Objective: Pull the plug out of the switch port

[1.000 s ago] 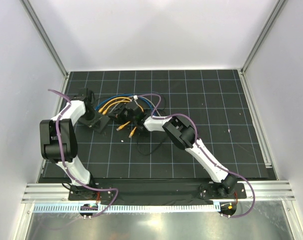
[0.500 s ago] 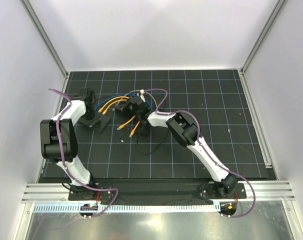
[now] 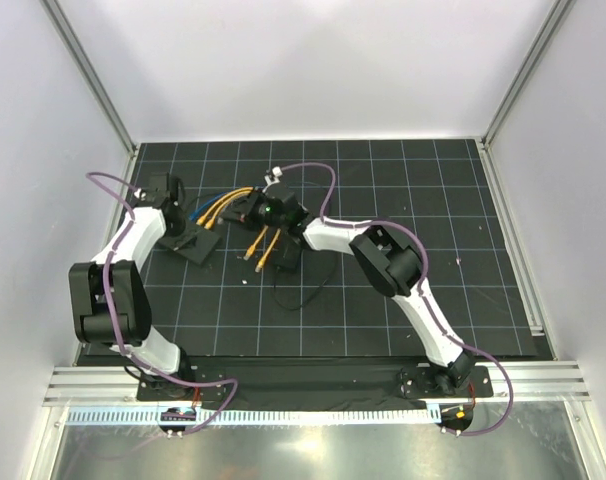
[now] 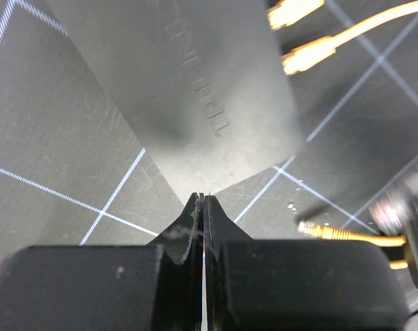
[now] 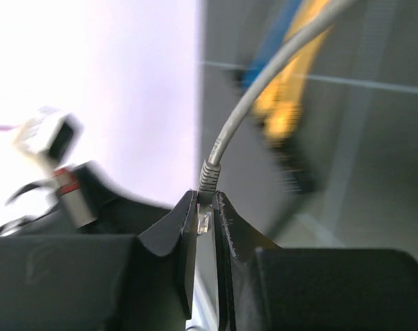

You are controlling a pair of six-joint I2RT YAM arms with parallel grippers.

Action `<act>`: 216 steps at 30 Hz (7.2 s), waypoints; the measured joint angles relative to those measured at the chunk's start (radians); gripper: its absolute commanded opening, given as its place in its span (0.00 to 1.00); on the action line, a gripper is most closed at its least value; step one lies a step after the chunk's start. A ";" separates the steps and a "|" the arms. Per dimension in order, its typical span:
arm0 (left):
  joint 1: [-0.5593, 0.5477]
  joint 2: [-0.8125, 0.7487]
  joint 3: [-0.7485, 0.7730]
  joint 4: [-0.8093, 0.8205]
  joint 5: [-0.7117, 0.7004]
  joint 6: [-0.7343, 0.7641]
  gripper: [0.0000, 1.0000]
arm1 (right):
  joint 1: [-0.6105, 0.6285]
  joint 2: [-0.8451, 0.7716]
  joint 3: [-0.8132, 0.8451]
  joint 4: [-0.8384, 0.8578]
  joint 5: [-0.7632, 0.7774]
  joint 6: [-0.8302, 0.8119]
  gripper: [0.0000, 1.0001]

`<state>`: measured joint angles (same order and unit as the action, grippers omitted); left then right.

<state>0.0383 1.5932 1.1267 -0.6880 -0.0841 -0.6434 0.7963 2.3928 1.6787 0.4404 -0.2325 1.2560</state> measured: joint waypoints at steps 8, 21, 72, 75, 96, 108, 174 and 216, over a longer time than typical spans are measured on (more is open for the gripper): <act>-0.002 -0.023 0.000 0.018 0.002 0.027 0.01 | 0.012 -0.115 -0.024 0.132 -0.050 0.010 0.01; -0.005 -0.099 0.000 0.026 0.008 0.035 0.01 | 0.011 -0.154 0.031 0.347 -0.121 0.076 0.01; 0.023 -0.273 -0.040 0.089 0.000 0.041 0.21 | -0.028 0.186 0.610 -0.845 -0.002 -1.172 0.59; 0.023 -0.273 -0.042 0.093 0.005 0.042 0.22 | -0.008 0.210 0.617 -0.836 0.013 -1.207 0.54; 0.023 -0.264 -0.045 0.094 0.026 0.042 0.22 | 0.051 0.256 0.667 -0.705 0.185 -1.386 0.55; 0.023 -0.253 -0.045 0.094 0.037 0.042 0.21 | 0.024 0.295 0.695 -0.695 0.207 -1.406 0.48; 0.040 -0.229 -0.045 0.098 0.064 0.042 0.22 | -0.272 -0.769 -0.245 -0.163 0.380 -0.710 0.01; 0.062 -0.201 0.071 0.063 0.134 -0.031 0.26 | -0.447 -0.207 0.032 -0.947 0.959 -0.731 0.40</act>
<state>0.1005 1.3918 1.1973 -0.6250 0.0502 -0.6746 0.3496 2.1860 1.7111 -0.5064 0.7261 0.5255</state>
